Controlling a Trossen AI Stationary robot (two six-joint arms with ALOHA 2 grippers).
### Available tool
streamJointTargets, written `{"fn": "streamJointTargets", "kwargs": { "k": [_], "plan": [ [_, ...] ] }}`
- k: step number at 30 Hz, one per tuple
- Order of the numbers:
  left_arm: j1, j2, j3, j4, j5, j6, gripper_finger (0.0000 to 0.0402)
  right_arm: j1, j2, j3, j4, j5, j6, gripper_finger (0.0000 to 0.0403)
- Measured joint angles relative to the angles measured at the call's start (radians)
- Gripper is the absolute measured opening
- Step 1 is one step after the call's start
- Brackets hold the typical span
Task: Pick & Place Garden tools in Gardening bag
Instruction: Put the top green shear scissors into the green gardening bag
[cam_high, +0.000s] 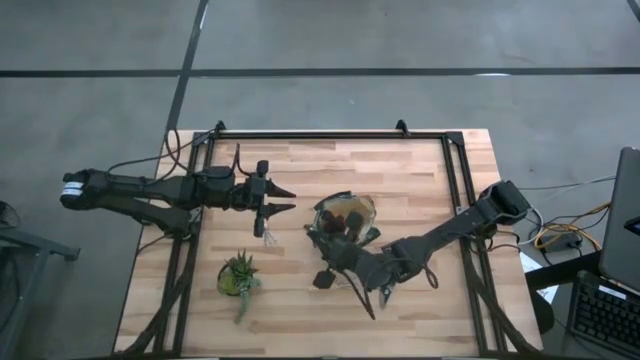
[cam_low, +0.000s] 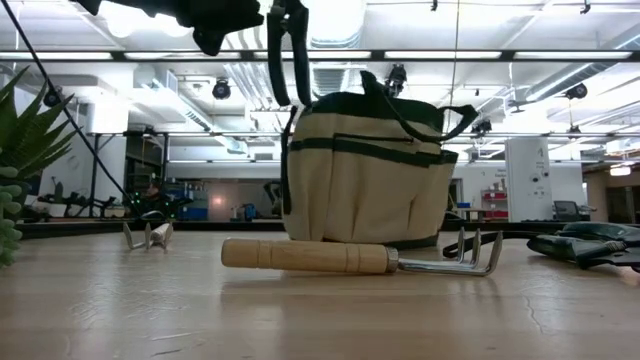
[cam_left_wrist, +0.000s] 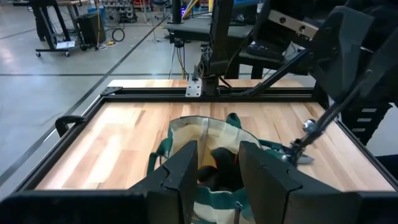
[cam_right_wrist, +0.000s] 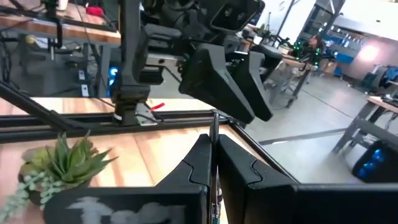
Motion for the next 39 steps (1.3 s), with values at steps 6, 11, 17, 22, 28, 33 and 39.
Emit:
{"fn": "streamJointTargets", "kwargs": {
  "k": [6, 11, 17, 22, 28, 33, 39],
  "plan": [
    [0.0, 0.0, 0.0, 0.006, 0.0, -0.001, 0.0122, 0.007, 0.0, 0.036, 0.023, 0.0, -0.083, 0.0008],
    [0.0, 0.0, 0.0, 0.014, 0.0, -0.001, 0.0122, 0.025, 0.0, 0.103, 0.042, 0.001, -0.184, 0.0008],
    [0.0, 0.0, 0.0, 0.016, 0.0, 0.0, 0.0122, 0.046, 0.0, 0.141, 0.062, 0.057, -0.298, 0.0008],
    [0.0, 0.0, -0.001, 0.02, 0.0, -0.006, 0.0122, 0.038, 0.003, 0.143, 0.066, 0.05, -0.31, 0.0008],
    [0.0, 0.0, -0.019, 0.033, 0.0, -0.014, 0.0122, 0.038, 0.032, 0.1, 0.061, 0.049, -0.231, 0.0008],
    [-0.001, 0.0, -0.022, 0.035, 0.0, -0.017, 0.0122, 0.038, 0.051, 0.084, 0.061, 0.053, -0.202, 0.0008],
    [-0.001, 0.0, -0.03, 0.038, 0.0, -0.03, 0.0122, 0.039, 0.065, 0.083, -0.041, 0.05, -0.062, 0.0008]
  ]
}}
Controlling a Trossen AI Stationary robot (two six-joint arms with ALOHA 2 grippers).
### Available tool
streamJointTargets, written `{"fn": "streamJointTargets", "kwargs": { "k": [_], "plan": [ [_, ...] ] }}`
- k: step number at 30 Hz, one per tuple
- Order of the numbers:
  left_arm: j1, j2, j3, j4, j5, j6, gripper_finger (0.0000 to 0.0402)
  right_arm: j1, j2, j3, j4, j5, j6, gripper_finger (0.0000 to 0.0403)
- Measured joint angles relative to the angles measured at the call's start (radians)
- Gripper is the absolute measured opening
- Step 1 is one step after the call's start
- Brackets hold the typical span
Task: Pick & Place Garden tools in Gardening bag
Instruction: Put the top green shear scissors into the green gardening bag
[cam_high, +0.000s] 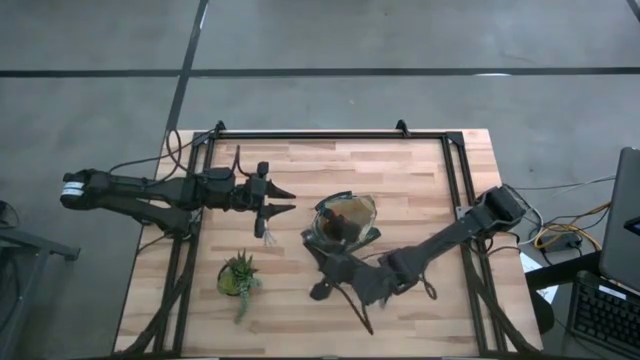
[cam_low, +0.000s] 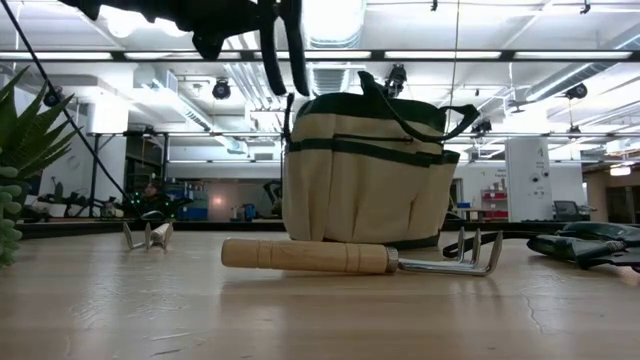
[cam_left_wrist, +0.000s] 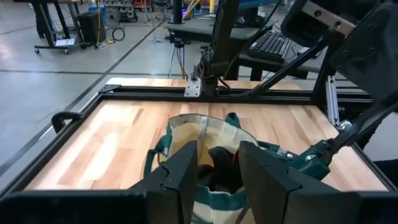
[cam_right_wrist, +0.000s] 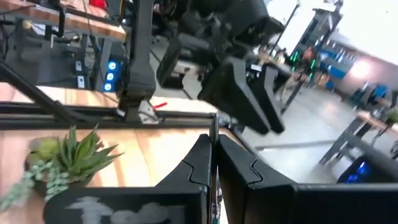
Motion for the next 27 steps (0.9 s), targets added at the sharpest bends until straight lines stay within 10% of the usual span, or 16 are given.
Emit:
{"fn": "streamJointTargets", "kwargs": {
  "k": [27],
  "plan": [
    [0.0, 0.0, -0.002, 0.014, 0.0, -0.015, 0.0122, -0.031, 0.0, -0.128, -0.064, 0.108, 0.242, 0.0008]
  ]
}}
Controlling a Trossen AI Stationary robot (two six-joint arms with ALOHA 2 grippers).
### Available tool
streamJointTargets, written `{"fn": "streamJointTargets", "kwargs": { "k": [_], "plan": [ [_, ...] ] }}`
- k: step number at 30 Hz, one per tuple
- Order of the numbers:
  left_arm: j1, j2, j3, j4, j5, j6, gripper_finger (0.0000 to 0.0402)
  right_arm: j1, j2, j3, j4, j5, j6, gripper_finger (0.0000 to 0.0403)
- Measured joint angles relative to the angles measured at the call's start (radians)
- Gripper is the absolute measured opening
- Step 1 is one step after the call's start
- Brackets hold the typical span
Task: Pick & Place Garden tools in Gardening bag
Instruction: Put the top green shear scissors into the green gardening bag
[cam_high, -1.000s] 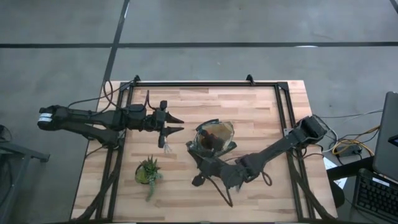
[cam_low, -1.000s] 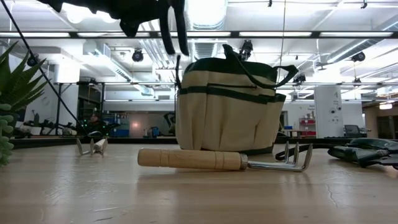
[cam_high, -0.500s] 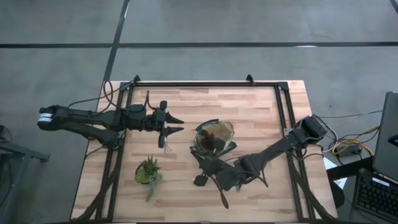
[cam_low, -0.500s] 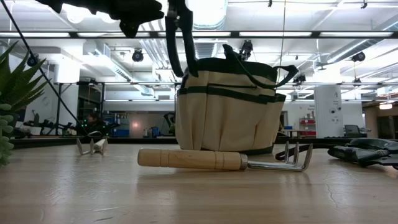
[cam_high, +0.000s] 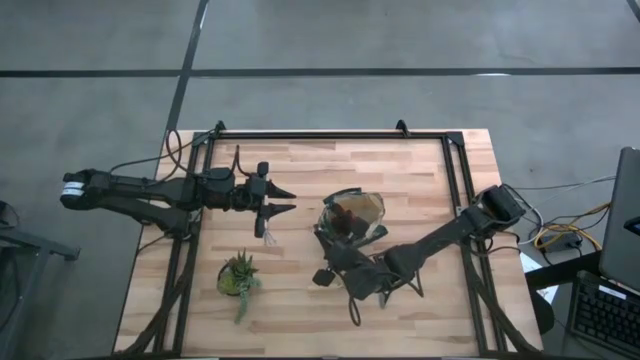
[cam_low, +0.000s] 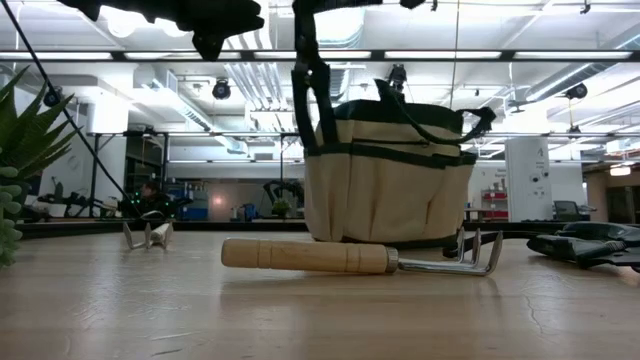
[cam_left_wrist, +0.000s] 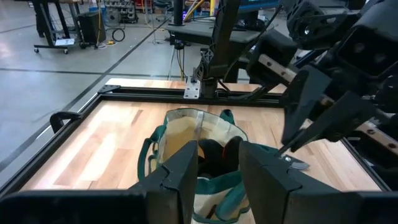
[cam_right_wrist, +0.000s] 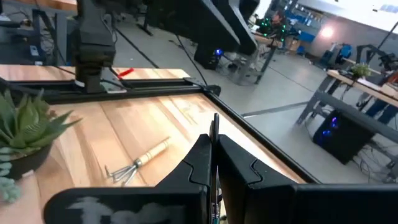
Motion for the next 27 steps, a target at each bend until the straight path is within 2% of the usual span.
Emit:
{"fn": "streamJointTargets", "kwargs": {
  "k": [16, 27],
  "plan": [
    [0.0, 0.0, 0.0, 0.0, 0.0, -0.017, 0.0122, -0.011, -0.001, -0.105, -0.004, -0.029, 0.113, 0.0008],
    [0.0, 0.0, 0.0, 0.0, 0.0, -0.026, 0.0122, -0.038, -0.002, -0.202, 0.0, -0.029, 0.267, 0.0008]
  ]
}}
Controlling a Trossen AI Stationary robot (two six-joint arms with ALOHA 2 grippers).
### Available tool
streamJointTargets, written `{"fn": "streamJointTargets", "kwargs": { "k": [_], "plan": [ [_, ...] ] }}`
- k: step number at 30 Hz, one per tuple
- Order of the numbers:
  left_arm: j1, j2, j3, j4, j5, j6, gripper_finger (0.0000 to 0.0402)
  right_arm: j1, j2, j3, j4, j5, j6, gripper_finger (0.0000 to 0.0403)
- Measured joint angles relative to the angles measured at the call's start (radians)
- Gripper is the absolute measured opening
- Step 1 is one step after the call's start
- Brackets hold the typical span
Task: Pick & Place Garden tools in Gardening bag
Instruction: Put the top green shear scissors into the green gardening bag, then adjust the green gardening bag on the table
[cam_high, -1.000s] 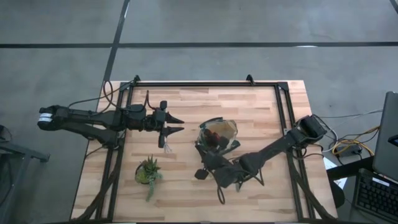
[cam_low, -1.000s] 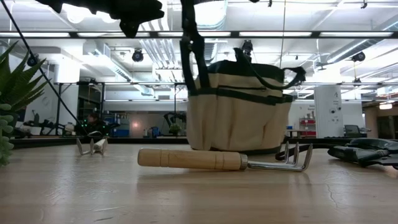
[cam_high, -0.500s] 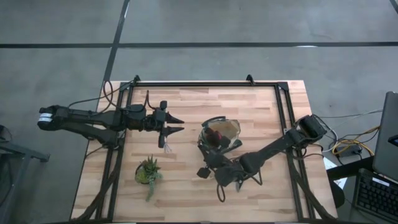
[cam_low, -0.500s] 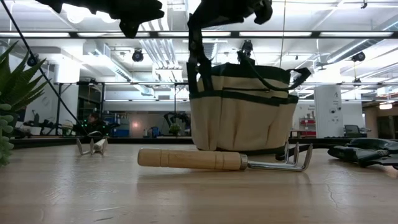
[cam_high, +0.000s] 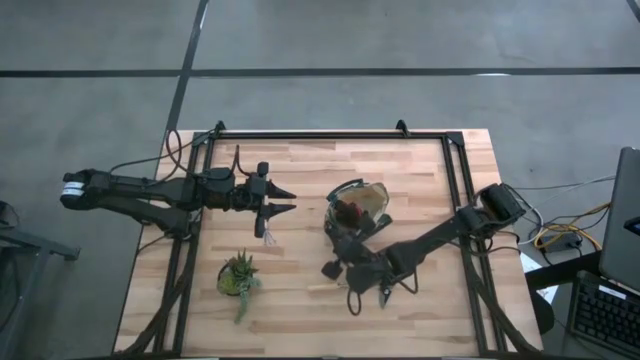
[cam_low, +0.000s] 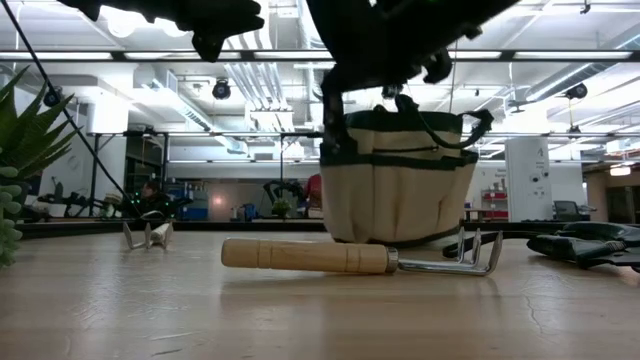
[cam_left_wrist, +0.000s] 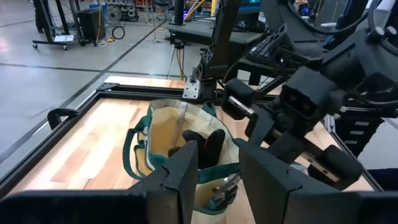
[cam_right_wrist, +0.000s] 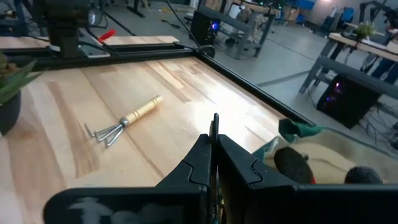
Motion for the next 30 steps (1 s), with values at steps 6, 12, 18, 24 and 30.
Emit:
{"fn": "streamJointTargets", "kwargs": {
  "k": [6, 12, 18, 24, 30],
  "plan": [
    [0.0, 0.0, 0.0, 0.0, 0.0, -0.006, 0.0122, -0.003, 0.0, -0.002, -0.004, 0.0, -0.011, 0.0012],
    [0.0, 0.0, 0.0, 0.0, 0.0, -0.015, 0.0122, -0.003, 0.0, 0.028, -0.006, -0.001, -0.09, 0.0044],
    [0.0, 0.0, -0.001, 0.0, 0.001, -0.017, 0.0122, -0.003, -0.003, 0.036, -0.008, 0.0, -0.114, 0.0087],
    [0.0, 0.0, -0.019, 0.001, 0.001, -0.019, 0.0122, -0.003, -0.029, 0.036, -0.005, 0.0, -0.139, 0.0123],
    [0.0, 0.0, -0.052, 0.056, 0.001, -0.026, 0.0122, 0.003, -0.065, 0.038, -0.002, -0.001, -0.228, 0.0145]
  ]
}}
